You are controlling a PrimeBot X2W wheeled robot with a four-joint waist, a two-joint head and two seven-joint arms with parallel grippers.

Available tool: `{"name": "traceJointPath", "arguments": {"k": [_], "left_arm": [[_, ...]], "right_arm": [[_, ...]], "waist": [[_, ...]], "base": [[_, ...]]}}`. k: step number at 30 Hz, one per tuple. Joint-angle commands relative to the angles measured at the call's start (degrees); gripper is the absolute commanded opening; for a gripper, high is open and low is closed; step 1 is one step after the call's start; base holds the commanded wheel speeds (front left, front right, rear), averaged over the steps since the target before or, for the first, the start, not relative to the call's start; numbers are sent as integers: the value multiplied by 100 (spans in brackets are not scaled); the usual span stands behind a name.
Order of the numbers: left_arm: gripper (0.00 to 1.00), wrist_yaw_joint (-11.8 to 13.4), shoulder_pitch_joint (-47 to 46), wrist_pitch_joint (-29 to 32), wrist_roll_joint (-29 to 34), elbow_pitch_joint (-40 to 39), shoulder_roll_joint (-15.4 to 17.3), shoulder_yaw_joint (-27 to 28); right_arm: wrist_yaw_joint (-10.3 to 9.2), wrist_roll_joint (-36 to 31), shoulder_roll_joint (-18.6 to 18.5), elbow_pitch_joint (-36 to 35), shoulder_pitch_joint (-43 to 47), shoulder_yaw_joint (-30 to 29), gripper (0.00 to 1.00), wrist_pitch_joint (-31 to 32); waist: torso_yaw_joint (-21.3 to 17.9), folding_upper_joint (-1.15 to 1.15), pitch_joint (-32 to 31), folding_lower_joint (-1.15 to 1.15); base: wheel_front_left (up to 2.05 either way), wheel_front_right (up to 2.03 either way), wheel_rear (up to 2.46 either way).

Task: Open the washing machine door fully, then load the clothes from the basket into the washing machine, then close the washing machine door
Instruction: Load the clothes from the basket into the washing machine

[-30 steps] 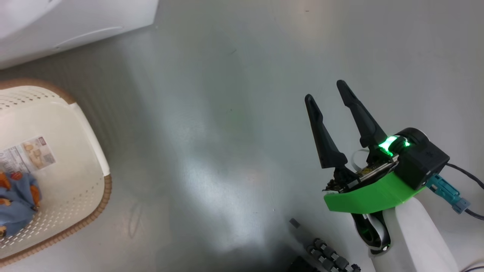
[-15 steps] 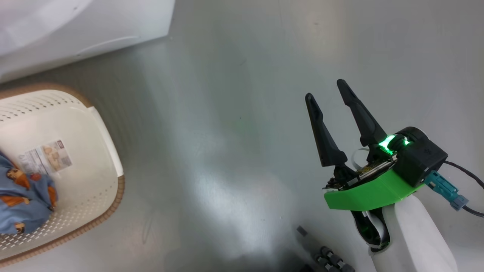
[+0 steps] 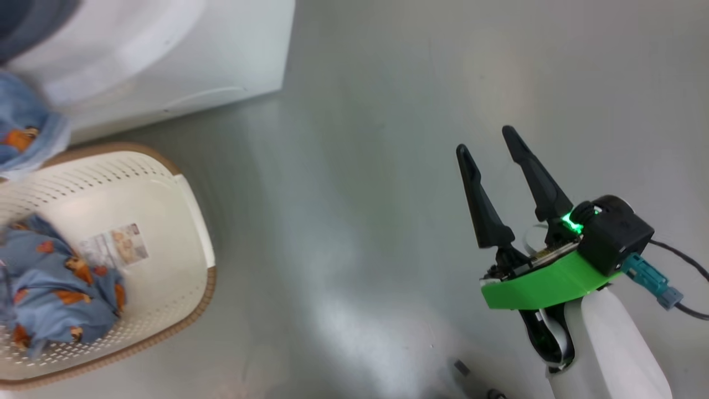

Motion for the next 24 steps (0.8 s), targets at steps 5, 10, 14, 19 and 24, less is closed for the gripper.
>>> {"name": "traceJointPath", "arguments": {"k": [5, 10, 14, 19, 24], "left_arm": [[100, 344, 1437, -97, -142, -1350, 96, 294], [100, 680, 2771, -73, -257, -2569, -97, 428], [100, 920, 3739, -9, -287, -3359, -180, 490], [100, 1209, 4727, 63, -206, -4129, -411, 349], [100, 1305, 5238, 168, -153, -4440, -611, 89]], "right_arm": [[35, -133, 3, -14, 389, 6, 100, -67], [35, -251, 3, 96, 512, -10, 100, -67], [35, -322, 3, 182, 592, -28, 100, -67], [35, -417, 3, 274, 730, -97, 100, -67], [35, -495, 3, 319, 875, -207, 100, -67]], "waist": [[315, 0, -495, 0], [451, 0, -793, 0], [528, 0, -1022, 0], [661, 0, -1323, 0], [807, 0, -1561, 0]], "base": [[0, 0, 0], [0, 0, 0], [0, 0, 0], [0, 0, 0], [0, 0, 0]]}}
